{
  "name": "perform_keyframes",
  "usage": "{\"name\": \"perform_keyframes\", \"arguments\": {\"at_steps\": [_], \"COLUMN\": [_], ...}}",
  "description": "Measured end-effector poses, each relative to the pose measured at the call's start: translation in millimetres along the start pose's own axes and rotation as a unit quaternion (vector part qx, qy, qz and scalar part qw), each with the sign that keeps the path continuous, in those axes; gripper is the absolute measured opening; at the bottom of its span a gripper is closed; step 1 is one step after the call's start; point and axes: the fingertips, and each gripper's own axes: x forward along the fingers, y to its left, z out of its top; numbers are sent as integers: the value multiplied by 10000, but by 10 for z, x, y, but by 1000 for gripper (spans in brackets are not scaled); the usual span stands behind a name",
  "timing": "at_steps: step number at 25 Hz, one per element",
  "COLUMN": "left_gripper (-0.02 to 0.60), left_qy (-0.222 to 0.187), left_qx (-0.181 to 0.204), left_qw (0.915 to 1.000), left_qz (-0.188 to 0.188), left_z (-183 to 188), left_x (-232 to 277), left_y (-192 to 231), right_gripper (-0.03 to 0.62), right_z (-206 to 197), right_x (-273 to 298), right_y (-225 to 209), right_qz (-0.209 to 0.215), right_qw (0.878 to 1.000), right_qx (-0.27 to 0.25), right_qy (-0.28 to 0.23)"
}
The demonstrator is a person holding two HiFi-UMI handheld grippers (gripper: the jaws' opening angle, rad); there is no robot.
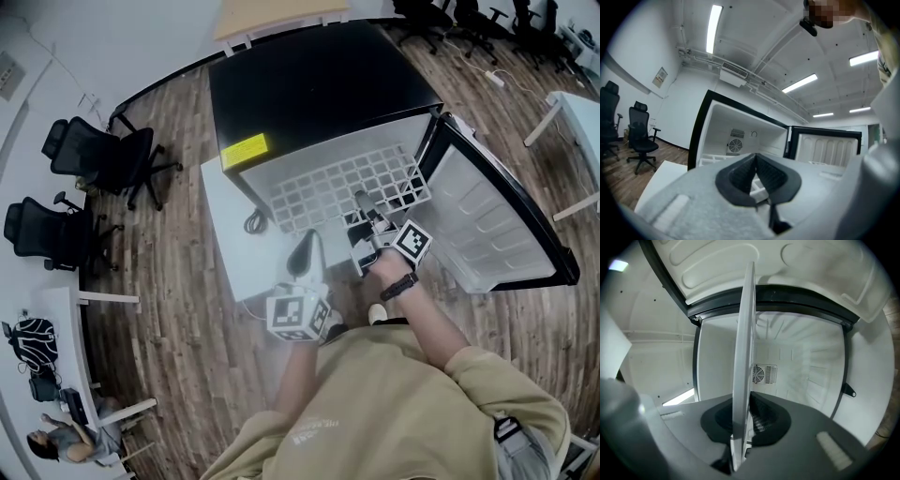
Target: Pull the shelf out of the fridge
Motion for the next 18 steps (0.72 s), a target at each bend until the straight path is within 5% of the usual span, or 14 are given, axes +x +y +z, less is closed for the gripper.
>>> {"name": "perform_keyframes", "arguments": {"at_steps": [5,9,14,18], "left_gripper": [2,2,2,2], "left_qy": [129,181,302,410], "left_qx": [13,-24,26,97], "left_qw": [9999,9998,9994,9990], "left_qz": [-77,-111,-183,-152], "left_z": [-42,-72,-183,-296], "left_x": [9,21,58,71], "left_y": [-6,-25,-61,-30], "right_gripper": [34,31,31,29], "right_z": [-13,-37,-4,21], "right_x": [-241,-436,-654,-770], "right_y": [24,38,139,367], "right_qz": [-298,-635,-671,-710], "right_qw": [9986,9815,9421,8825], "right_qx": [-363,-1683,-3143,-4558], "right_qy": [239,657,954,914]}}
